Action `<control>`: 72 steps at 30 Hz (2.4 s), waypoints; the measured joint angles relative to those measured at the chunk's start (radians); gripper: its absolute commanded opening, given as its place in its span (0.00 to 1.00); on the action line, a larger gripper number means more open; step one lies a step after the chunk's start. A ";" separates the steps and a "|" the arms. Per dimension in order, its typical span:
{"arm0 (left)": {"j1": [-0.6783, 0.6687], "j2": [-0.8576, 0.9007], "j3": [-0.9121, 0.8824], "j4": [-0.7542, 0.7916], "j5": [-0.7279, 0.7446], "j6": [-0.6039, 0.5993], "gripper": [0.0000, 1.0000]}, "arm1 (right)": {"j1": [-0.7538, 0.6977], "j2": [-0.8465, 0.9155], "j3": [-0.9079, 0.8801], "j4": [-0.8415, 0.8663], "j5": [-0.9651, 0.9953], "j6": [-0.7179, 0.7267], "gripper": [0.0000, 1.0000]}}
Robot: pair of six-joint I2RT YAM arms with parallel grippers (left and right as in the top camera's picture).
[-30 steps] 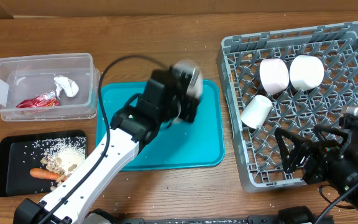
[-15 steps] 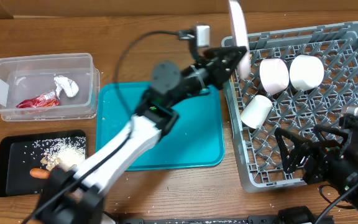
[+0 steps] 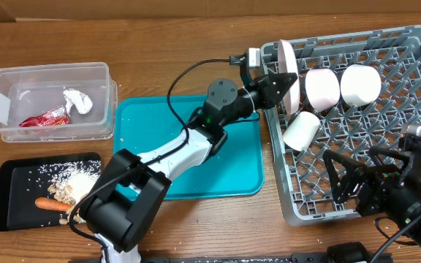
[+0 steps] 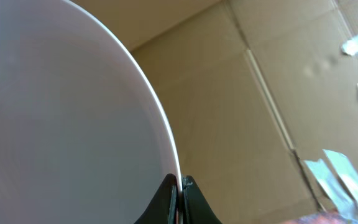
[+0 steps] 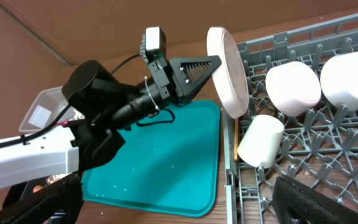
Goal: Sort waste into correct bins and load items into the dishwasher
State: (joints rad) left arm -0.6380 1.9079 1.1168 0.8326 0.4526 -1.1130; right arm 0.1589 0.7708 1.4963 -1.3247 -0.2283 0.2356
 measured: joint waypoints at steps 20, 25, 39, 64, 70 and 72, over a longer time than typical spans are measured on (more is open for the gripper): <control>0.108 -0.359 0.401 -1.720 -0.425 0.567 1.00 | 0.000 0.000 -0.001 0.000 0.000 0.000 1.00; 0.108 -0.557 0.578 -2.105 -0.757 0.644 1.00 | 0.000 0.000 -0.001 0.000 0.000 0.000 1.00; 0.108 -0.689 0.588 -2.249 -0.969 0.679 1.00 | 0.000 -0.005 -0.001 0.000 0.000 0.000 1.00; 0.108 -0.610 0.586 -2.247 -0.981 0.680 1.00 | 0.000 -0.736 -1.305 1.202 0.045 -0.039 1.00; 0.108 -0.592 0.586 -2.247 -0.981 0.680 1.00 | 0.000 -0.758 -1.475 1.347 0.018 -0.039 1.00; 0.108 -0.587 0.586 -2.247 -0.981 0.680 1.00 | 0.000 -0.757 -1.478 1.259 0.018 -0.039 1.00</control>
State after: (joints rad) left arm -0.5301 1.3212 1.7023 -1.4147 -0.5285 -0.4332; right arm 0.1589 0.0135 0.0185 -0.0654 -0.2100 0.1970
